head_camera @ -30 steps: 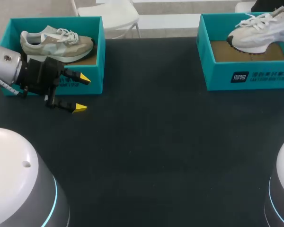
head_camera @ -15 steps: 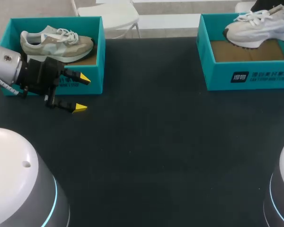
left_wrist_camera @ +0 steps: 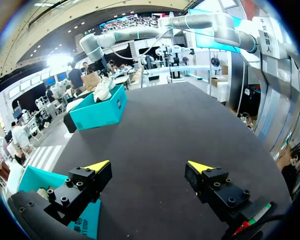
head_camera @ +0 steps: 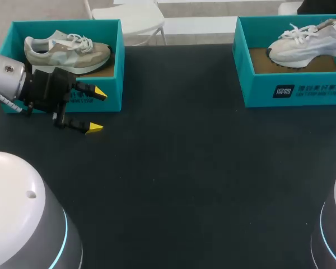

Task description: Take the shoe out of the shoebox, open the shoe tongue, remove and reinsert the insole, then place the shoe into the shoebox

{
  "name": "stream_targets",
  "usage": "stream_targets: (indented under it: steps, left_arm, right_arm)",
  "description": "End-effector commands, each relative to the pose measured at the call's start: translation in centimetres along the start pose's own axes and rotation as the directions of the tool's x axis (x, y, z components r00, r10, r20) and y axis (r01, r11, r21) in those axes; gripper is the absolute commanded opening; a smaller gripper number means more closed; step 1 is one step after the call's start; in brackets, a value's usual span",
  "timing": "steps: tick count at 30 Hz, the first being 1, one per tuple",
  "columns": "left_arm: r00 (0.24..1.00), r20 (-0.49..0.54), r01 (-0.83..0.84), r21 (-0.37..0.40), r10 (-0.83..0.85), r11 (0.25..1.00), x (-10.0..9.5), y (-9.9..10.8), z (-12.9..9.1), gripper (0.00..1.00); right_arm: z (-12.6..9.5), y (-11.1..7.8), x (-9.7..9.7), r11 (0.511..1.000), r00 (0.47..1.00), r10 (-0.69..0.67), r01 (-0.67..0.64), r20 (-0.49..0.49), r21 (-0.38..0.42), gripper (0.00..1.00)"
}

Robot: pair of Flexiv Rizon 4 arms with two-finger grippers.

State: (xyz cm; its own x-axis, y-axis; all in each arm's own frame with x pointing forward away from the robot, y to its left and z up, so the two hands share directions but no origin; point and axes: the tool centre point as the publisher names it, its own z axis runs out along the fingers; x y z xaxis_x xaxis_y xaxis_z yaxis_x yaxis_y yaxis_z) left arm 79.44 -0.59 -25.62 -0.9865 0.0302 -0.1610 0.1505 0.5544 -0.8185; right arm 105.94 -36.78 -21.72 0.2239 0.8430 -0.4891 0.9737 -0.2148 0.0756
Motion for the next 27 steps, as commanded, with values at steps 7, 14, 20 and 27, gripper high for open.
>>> stream_targets:
  steps: [7,14,20,27]
  left_arm:
    - [1.0,-0.001,0.0,-0.004,0.0,1.0,0.1,0.0,-0.1,1.0]
    - [1.0,-0.001,0.0,-0.004,0.0,1.0,0.1,0.0,-0.1,1.0]
    - [1.0,-0.001,0.0,-0.004,0.0,1.0,0.1,0.0,-0.1,1.0]
    - [1.0,-0.001,0.0,-0.004,0.0,1.0,0.1,0.0,-0.1,1.0]
  right_arm:
    - [3.0,-0.6,2.3,1.0,1.0,-0.005,0.006,-0.026,0.024,0.0]
    - [4.1,-1.4,3.5,0.999,0.999,-0.011,0.012,-0.046,0.036,0.0]
    - [5.1,-1.7,4.1,0.999,0.999,-0.007,0.009,-0.052,0.047,0.0]
    - [6.3,-2.1,5.1,0.998,0.998,-0.037,0.04,-0.052,0.055,0.0]
